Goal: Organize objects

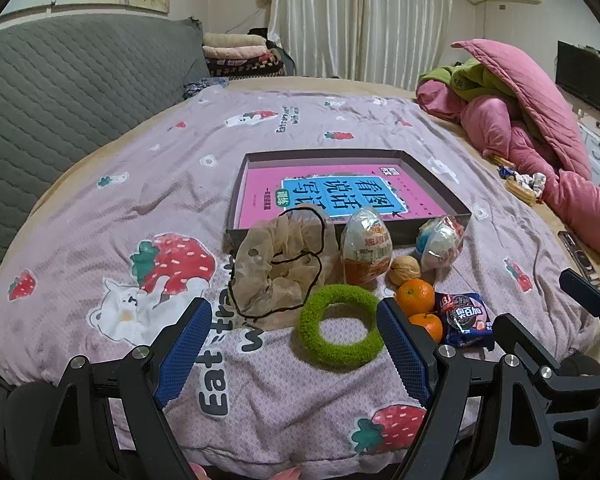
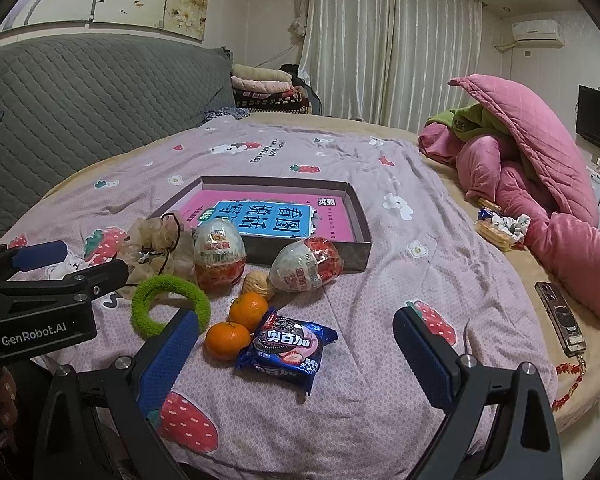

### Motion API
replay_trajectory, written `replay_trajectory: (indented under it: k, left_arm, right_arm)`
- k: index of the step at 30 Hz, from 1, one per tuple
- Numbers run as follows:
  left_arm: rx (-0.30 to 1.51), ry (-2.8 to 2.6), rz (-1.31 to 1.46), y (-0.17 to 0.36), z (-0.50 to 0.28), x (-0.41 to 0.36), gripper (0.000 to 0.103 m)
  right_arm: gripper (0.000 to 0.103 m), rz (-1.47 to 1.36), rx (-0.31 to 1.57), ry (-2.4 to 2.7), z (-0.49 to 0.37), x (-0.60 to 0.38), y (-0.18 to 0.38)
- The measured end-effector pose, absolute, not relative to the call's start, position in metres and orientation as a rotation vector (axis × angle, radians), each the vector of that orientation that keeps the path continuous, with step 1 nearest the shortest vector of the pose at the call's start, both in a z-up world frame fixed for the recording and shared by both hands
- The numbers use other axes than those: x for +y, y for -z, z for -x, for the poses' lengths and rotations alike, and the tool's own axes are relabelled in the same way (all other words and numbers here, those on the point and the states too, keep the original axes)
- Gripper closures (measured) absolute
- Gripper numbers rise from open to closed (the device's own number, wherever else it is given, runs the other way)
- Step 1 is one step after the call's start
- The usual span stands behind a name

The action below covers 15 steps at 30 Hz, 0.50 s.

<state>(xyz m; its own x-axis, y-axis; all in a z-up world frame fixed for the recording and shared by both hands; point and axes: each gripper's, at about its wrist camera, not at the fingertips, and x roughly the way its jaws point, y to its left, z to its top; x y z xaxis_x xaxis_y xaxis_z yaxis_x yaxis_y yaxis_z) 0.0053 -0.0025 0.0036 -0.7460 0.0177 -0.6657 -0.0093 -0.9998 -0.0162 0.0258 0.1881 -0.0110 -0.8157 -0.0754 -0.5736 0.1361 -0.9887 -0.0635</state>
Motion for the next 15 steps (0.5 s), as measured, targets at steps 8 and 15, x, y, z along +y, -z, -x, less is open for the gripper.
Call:
replay_trajectory:
  k: [8,15]
  left_arm:
    - [-0.036,-2.897,1.156,0.005,-0.002,-0.007,0.018]
    - [-0.022,-2.884,1.17,0.01,-0.001,-0.004,0.018]
  right_arm:
    - [0.005,-0.92,0.158,2.884,-0.027,0.188,0.014]
    - [0.005,-0.938,0.167,2.872,-0.026,0.187,0.02]
